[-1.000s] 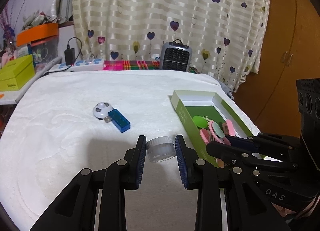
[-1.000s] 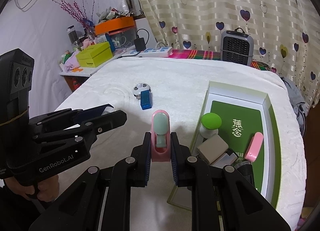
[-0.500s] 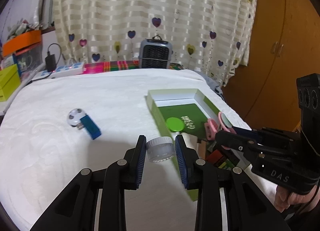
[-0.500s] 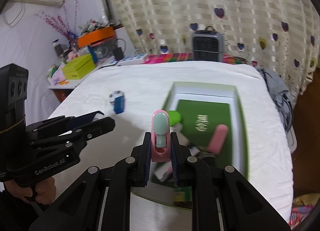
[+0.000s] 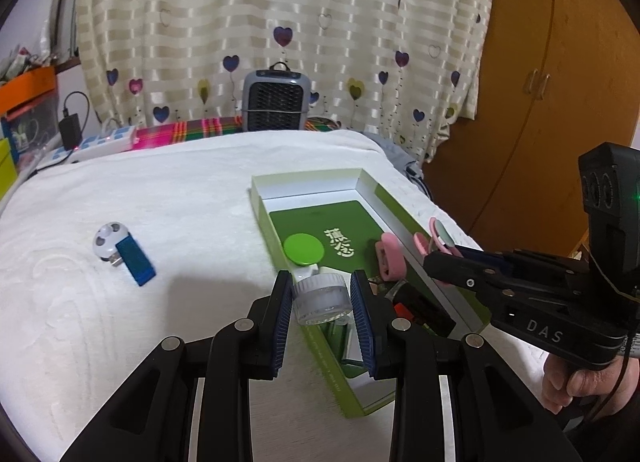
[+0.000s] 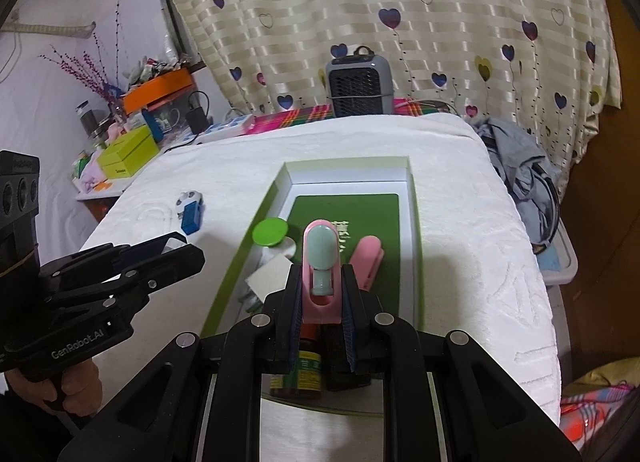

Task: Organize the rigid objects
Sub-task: 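Carry the white cap with the left tool while the right tool carries the pink clip toward the box, then lower both held items into the green box and open both tools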

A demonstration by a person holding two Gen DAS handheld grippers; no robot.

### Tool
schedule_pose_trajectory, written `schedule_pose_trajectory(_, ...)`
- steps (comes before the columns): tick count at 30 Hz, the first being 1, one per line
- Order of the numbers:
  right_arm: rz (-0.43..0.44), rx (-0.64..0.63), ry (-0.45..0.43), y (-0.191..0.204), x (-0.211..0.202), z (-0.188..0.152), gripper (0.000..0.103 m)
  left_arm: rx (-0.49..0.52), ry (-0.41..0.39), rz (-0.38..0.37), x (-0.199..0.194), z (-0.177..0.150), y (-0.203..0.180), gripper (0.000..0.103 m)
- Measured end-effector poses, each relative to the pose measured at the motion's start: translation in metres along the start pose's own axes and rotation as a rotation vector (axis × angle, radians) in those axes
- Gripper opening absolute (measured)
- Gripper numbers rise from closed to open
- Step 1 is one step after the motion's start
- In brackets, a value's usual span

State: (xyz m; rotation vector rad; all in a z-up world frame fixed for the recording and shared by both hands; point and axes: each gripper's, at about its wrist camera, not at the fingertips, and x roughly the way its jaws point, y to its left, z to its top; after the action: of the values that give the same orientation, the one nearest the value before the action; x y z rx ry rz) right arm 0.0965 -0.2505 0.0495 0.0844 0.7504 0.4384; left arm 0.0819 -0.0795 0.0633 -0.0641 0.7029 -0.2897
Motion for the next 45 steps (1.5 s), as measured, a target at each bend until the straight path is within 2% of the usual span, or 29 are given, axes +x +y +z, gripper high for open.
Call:
schedule_pose_trajectory(12,-0.034,0.004,0.037,-0.012,0.013,-0.005,0.018,0.037,0.041,-0.071,0.018,-0.006,-0.018,0.028)
schedule_pose_trajectory(20,-0.100,-0.011,0.067,-0.018,0.024,-0.009,0.018,0.056,0.063,-0.099,0.029,-0.009,-0.025,0.028)
schedule_pose_trajectory(33,-0.141,-0.036,0.089,-0.022,0.039,-0.007,0.018,0.050,0.090,-0.097,0.044,-0.009,-0.022,0.028)
schedule_pose_trajectory(40,-0.124,-0.042,0.084,-0.021,0.045,-0.004,0.019,0.049,0.091,-0.092,0.047,-0.008,-0.021,0.028)
schedule_pose_trajectory(42,-0.122,-0.040,0.083,-0.021,0.044,-0.004,0.019,0.049,0.091,-0.092,0.047,-0.008,-0.021,0.028)
schedule_pose_trajectory(45,-0.110,-0.034,0.064,-0.021,0.039,-0.004,0.029,0.055,0.090,-0.090,0.050,-0.005,-0.021,0.028)
